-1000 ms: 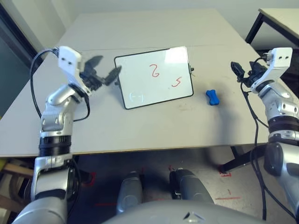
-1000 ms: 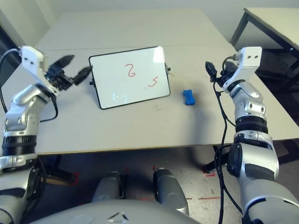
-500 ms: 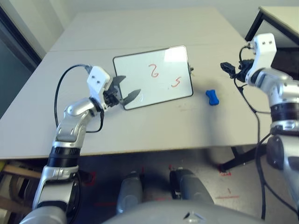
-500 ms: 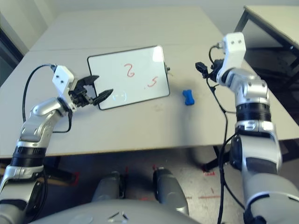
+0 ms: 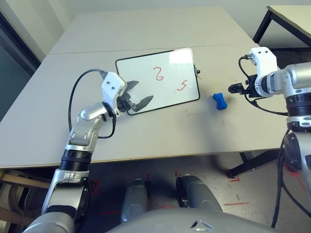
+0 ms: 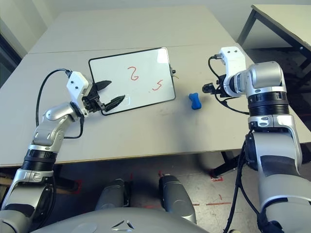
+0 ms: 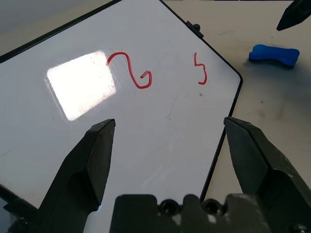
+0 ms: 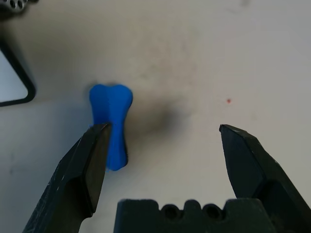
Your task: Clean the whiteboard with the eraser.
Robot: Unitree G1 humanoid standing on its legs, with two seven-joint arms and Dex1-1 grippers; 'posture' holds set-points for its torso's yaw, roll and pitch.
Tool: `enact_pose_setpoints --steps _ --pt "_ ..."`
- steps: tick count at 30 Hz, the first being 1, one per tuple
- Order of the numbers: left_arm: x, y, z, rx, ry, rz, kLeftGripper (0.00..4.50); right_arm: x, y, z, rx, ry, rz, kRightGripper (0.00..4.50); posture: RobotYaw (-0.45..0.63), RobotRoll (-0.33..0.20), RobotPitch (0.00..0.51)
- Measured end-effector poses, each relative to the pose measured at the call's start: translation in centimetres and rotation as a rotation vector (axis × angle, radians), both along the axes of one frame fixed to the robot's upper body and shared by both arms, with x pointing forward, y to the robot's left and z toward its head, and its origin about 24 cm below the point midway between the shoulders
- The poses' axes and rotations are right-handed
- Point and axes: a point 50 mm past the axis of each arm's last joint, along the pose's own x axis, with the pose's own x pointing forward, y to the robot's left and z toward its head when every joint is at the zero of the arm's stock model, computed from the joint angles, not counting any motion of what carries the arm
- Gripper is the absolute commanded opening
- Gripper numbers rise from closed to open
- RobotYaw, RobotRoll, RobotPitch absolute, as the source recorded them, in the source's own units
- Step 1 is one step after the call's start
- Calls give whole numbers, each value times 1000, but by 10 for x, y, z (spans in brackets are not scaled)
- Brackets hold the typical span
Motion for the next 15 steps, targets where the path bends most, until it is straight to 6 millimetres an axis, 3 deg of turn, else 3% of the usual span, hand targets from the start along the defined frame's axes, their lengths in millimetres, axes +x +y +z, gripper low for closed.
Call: enact_pose_setpoints --steps 5,15 --pt "0 -1 0 4 -8 -1 4500 0 15 -6 40 25 -3 4493 -159 0 61" --pt "-1 -1 -3 2 2 2 4500 2 23 -20 31 33 -7 4493 -142 0 76"
